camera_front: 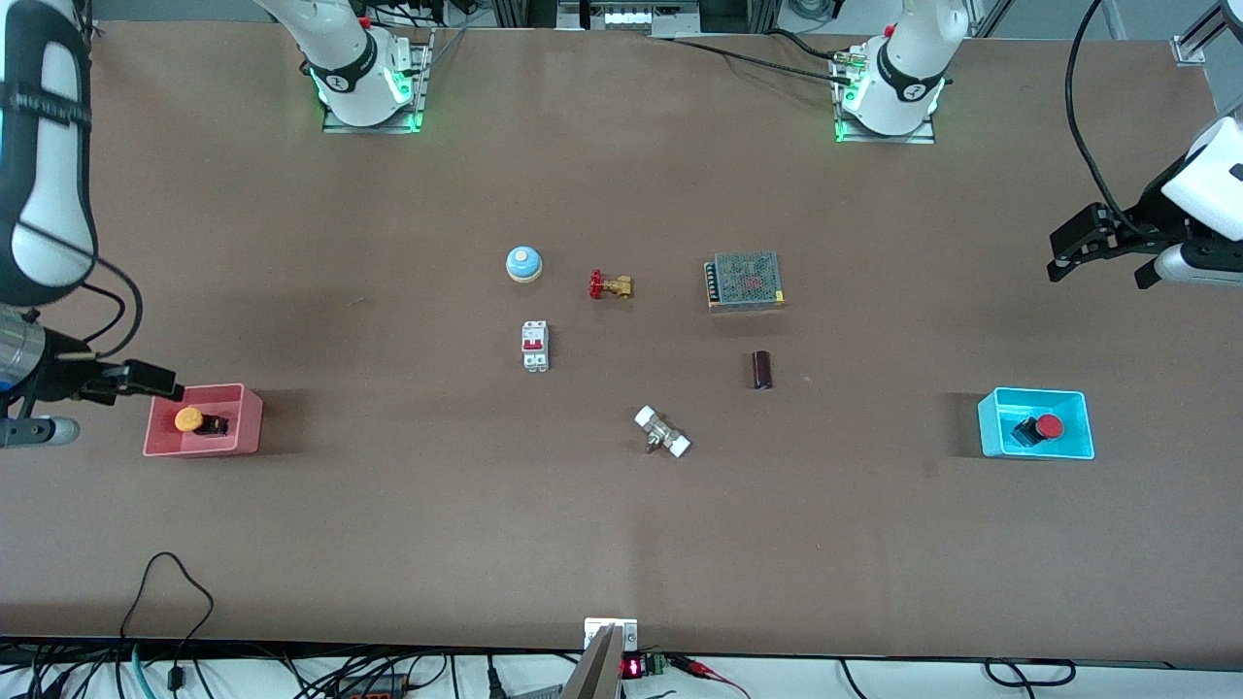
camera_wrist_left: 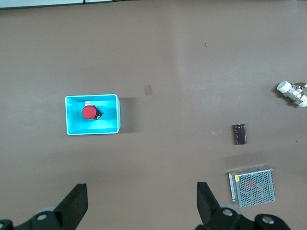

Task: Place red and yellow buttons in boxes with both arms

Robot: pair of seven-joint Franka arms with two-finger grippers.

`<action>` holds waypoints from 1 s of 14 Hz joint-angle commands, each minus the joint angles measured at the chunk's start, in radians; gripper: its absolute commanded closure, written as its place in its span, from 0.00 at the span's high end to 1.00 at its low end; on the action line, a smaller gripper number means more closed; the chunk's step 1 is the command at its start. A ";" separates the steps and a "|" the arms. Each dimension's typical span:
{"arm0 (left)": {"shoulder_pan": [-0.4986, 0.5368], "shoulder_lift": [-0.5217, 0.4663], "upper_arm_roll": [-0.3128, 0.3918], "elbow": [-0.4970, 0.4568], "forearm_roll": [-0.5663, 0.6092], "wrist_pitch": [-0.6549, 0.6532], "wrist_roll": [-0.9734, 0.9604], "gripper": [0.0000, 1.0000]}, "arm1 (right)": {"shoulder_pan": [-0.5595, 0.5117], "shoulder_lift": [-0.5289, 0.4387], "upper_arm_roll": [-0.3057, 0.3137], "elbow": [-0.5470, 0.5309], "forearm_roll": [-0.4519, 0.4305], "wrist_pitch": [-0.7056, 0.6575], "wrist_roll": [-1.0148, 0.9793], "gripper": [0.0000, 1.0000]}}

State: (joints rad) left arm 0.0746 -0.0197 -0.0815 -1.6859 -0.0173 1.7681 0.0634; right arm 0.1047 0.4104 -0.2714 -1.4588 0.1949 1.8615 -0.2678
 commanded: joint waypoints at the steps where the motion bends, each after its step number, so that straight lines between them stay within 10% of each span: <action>1: 0.011 -0.029 -0.009 -0.028 0.005 0.008 0.019 1.00 | 0.041 -0.114 0.000 -0.029 0.004 -0.102 0.031 1.00; 14: 0.014 -0.029 -0.009 -0.029 0.005 0.010 0.019 1.00 | 0.089 -0.294 -0.005 -0.051 -0.158 -0.326 0.137 1.00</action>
State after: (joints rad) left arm 0.0758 -0.0206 -0.0815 -1.6869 -0.0173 1.7691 0.0635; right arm 0.1830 0.1454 -0.2715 -1.4853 0.0548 1.5393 -0.1550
